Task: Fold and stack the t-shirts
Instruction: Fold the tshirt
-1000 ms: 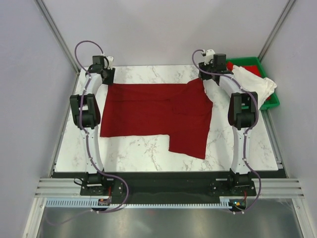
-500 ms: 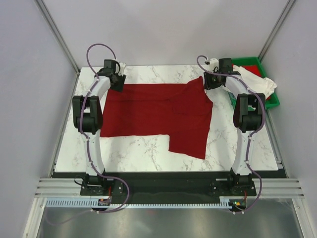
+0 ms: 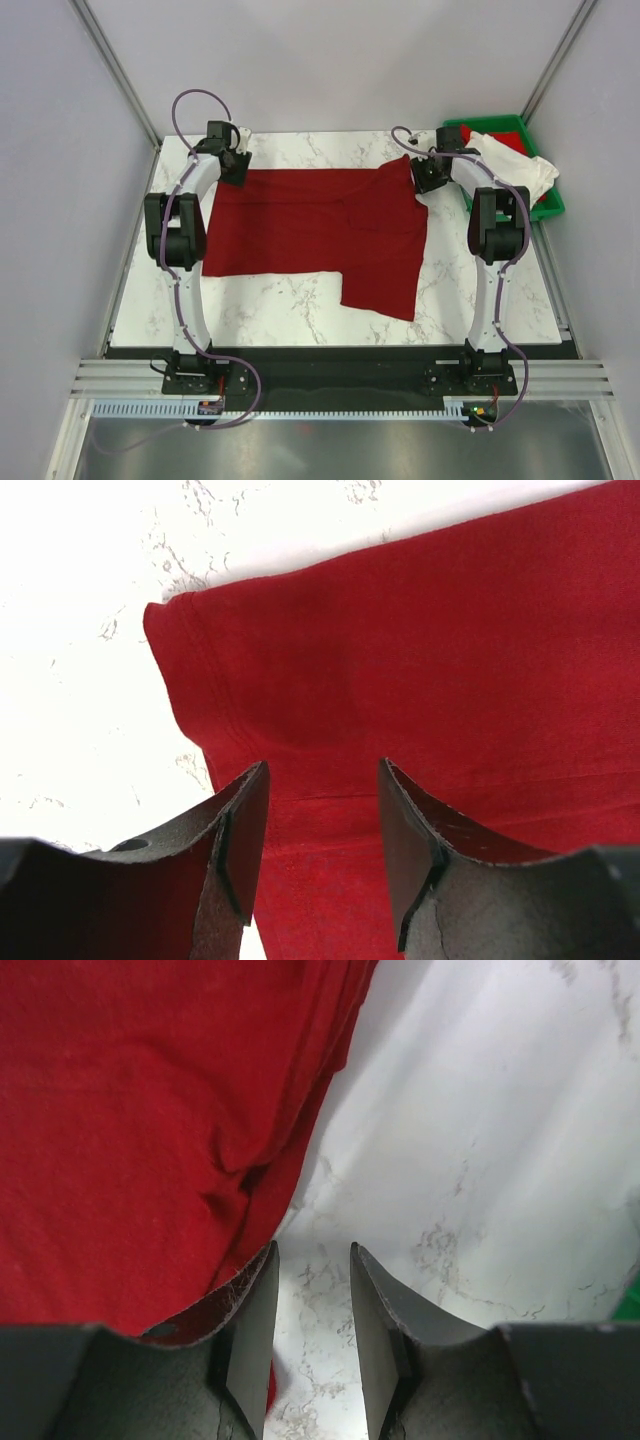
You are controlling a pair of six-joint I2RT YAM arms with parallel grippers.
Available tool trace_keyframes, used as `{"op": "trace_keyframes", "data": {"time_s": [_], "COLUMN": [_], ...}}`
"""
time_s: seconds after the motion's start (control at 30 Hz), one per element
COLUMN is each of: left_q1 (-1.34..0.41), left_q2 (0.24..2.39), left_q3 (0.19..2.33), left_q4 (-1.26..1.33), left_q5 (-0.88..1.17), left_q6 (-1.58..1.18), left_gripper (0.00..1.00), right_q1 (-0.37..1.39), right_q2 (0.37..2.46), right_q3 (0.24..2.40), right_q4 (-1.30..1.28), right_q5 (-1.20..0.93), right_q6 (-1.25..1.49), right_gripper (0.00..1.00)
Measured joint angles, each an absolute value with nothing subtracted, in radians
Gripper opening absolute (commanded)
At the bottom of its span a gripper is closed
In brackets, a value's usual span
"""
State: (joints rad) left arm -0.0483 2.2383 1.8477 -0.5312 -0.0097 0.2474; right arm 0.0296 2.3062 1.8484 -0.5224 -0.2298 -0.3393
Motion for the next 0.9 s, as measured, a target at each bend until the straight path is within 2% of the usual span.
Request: {"op": "trace_keyframes", "data": {"time_s": [0.4, 0.9], "left_q1": [-0.048, -0.048], "left_q2": [2.238, 2.238], "left_q3": [1.848, 1.848], "left_q4": [-0.531, -0.531], "left_q5": [-0.009, 0.009], "left_q6": [0.247, 0.247], "left_gripper": [0.54, 0.53], "right_q1": [0.043, 0.046], "right_q2": [2.299, 2.138], "right_q3": [1.845, 1.728], "right_q4": [-0.546, -0.588], "right_q5": [-0.201, -0.204], "right_q6": [-0.371, -0.409], "right_gripper": [0.41, 0.40]}}
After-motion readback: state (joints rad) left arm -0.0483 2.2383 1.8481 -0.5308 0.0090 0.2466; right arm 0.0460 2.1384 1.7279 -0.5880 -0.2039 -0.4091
